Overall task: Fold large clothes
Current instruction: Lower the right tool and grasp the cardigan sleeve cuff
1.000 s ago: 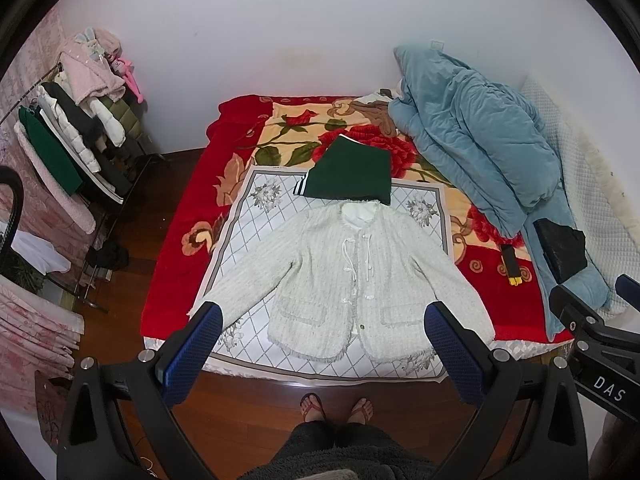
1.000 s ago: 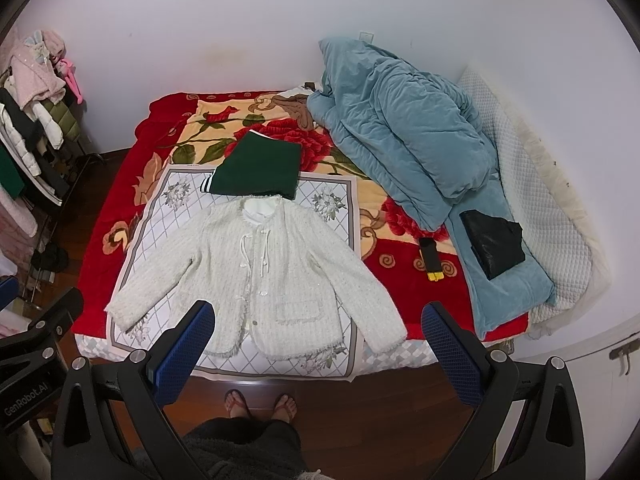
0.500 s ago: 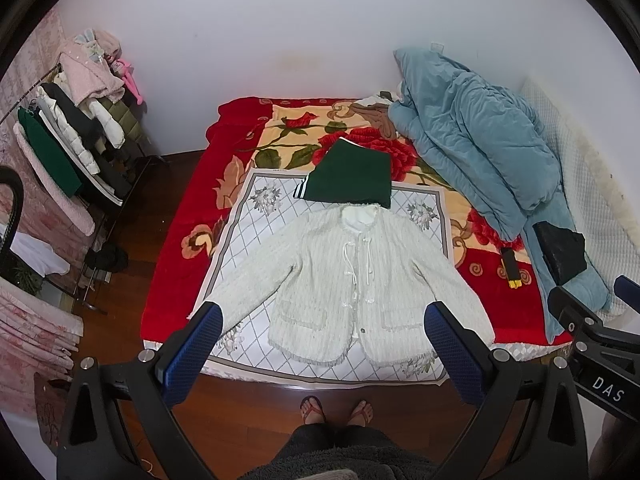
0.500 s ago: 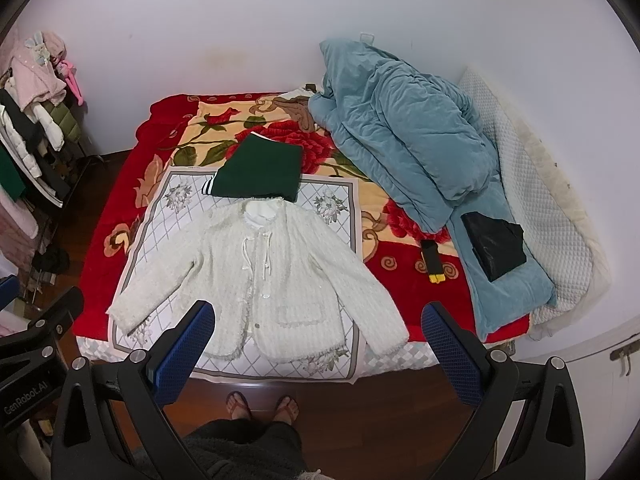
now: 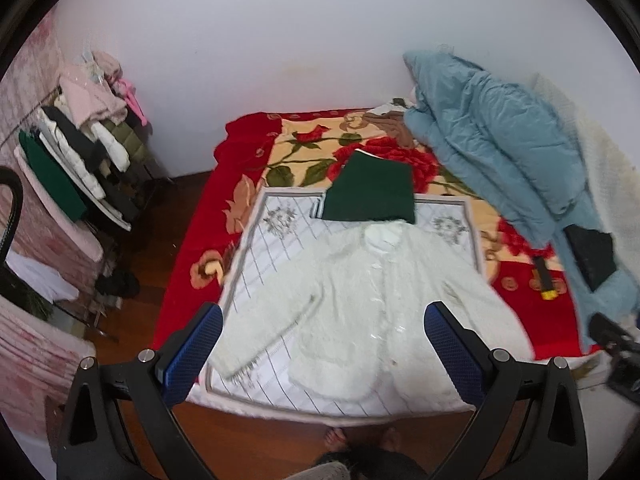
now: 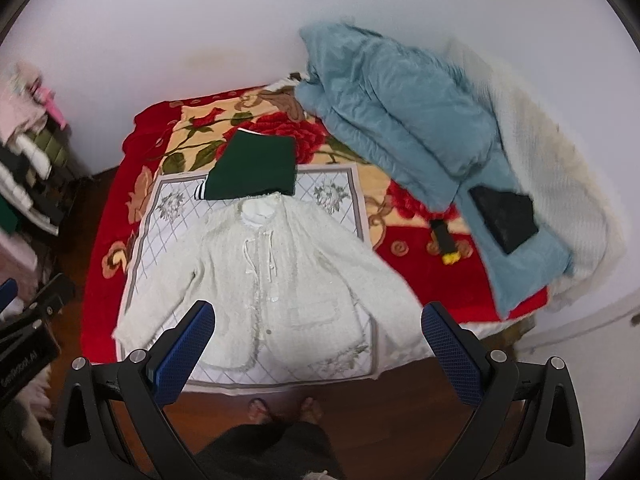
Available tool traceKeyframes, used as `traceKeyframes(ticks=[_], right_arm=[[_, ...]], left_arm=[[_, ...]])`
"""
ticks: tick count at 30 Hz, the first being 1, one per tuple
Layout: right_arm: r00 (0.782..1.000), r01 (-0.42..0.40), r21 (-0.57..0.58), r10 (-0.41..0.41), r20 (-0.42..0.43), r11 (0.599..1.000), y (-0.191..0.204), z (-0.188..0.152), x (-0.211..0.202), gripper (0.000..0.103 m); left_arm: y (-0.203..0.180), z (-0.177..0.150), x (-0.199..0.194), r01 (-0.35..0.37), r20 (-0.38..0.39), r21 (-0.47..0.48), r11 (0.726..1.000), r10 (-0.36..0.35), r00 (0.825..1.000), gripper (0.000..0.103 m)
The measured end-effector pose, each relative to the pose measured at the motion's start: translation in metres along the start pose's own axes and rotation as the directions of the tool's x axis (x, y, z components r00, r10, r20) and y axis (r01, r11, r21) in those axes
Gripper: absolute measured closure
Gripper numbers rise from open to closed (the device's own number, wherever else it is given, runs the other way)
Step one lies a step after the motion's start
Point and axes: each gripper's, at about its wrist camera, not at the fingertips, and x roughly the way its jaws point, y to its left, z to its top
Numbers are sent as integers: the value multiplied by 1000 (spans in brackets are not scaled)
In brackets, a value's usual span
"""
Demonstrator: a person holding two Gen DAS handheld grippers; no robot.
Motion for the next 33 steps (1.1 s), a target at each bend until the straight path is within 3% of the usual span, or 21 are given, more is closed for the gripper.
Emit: traceKeyframes(ticks=[5,9,12,16,18,22,23,25,26,28,30,31,33], right_arm=[[994,68,169,-52,-96,983,-50,-11,104,0],[981,136,295,-89,-170,946,-107,-31,190,3],[966,178,375,-89,-244,910,-158,-48,259,7],[948,203,536,-27,-318,819,-237,-89,353,7],[936,206,640,41,-348,740,-271,-122,397,7],[885,200,834,271,-379,515,-311,-209,493,7],[876,193,861,313,-367,470,-315,-223,511,8],[864,163,933,409,-292,322,-316,-260,550,10],[864,153,951,430,-261,270,-312,-270,560,10],[876,100,990,462,-135,99,-309,-296,588,14],[903,13,999,429,9,-47,-307,-312,601,34],[920,0,996,390,34,-86,-307,-316,601,52],[956,-16,992,288,51,-122,-307,-319,592,65]], left_arm=[[-8,-10,81,-52,-10,28,998,52,999,0],[-30,-19,152,-93,-84,41,995,96,992,0],[-49,-28,207,-117,-156,35,992,121,980,0],[-77,-47,271,-163,-236,38,986,168,957,0],[-96,-59,304,-167,-290,46,985,173,941,0],[-135,-85,356,-155,-349,103,982,182,919,0],[-146,-93,370,-149,-363,125,981,184,913,0],[-163,-103,390,-133,-380,149,980,181,907,0],[-172,-108,400,-128,-388,164,978,183,904,0],[-183,-112,417,-115,-394,181,977,179,902,0],[-198,-114,435,-100,-399,192,976,171,901,0],[-201,-114,440,-92,-399,194,977,164,902,0],[-207,-115,446,-81,-392,203,976,157,906,0]])
